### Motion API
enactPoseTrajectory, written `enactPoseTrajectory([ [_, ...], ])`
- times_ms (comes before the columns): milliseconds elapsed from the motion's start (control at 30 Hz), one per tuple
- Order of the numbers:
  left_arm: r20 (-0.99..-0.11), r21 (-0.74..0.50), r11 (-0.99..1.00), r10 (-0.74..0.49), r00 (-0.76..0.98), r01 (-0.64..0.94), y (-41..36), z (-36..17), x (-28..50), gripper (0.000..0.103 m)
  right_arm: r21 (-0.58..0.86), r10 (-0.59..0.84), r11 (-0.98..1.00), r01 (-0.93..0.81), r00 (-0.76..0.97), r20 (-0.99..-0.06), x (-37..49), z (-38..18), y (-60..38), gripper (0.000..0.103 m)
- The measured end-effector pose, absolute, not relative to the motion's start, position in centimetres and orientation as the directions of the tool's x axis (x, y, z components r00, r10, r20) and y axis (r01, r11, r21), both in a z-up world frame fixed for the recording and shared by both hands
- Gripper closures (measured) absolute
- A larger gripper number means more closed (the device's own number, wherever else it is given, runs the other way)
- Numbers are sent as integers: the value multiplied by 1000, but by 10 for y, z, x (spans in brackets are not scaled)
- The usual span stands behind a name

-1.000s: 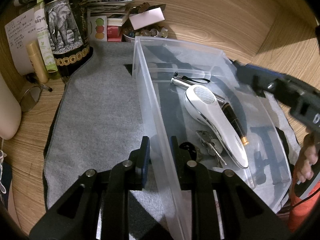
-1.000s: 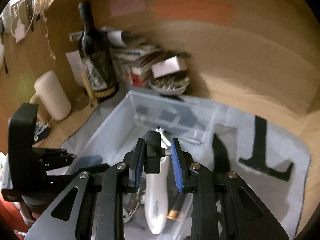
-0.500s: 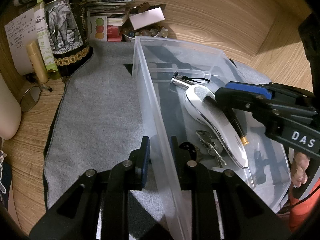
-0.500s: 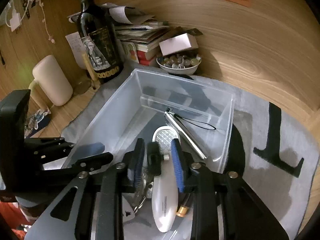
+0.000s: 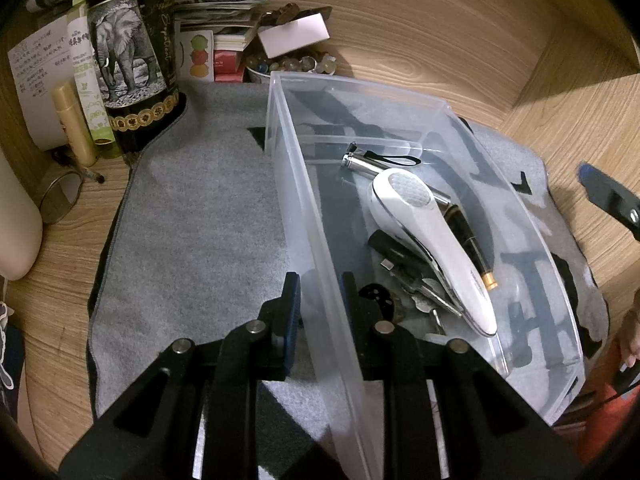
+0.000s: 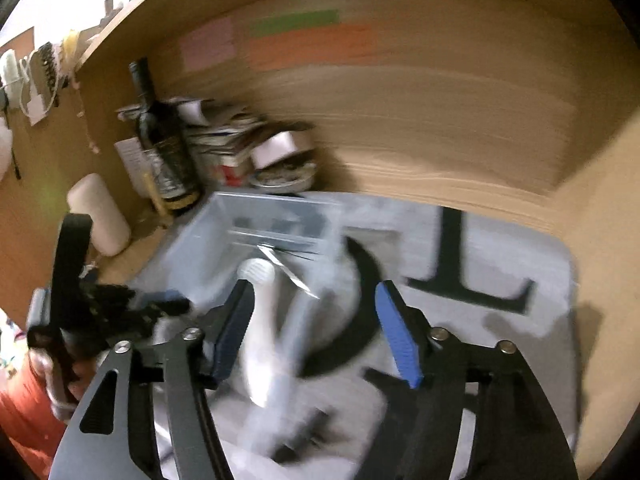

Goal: Organize rigid objects
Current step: 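Carry the black USB stick into the box and open the right tool, then grasp the black rectangular item on the mat with the right tool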

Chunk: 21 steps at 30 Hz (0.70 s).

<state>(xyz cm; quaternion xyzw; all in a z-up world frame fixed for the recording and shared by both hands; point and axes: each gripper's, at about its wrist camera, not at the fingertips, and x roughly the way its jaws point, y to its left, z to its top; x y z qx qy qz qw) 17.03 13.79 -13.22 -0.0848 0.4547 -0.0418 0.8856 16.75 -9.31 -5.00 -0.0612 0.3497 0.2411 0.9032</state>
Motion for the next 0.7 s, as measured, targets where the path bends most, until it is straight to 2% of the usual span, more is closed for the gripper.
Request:
enactPoseTrajectory([
  [233,-799,-196,980,-146,583,-22,144,-132,170,83,37,295,917,-398,611,-734,149,-84,-132,38],
  [533,-802,-180,983,-128,584,-32,144,-130,166,83,113,347,890,-442,496,-796,146,-125,-117,38],
  [600,-802,-181,983,-129,583,-32,145,-130,165,83,127,356,885,-449,473,-806,147,-131,-111,40],
  [700,-801,-182,983,-129,584,-33,145,-129,165,83,195,409,866,-461,427,-807,149,-136,-109,51],
])
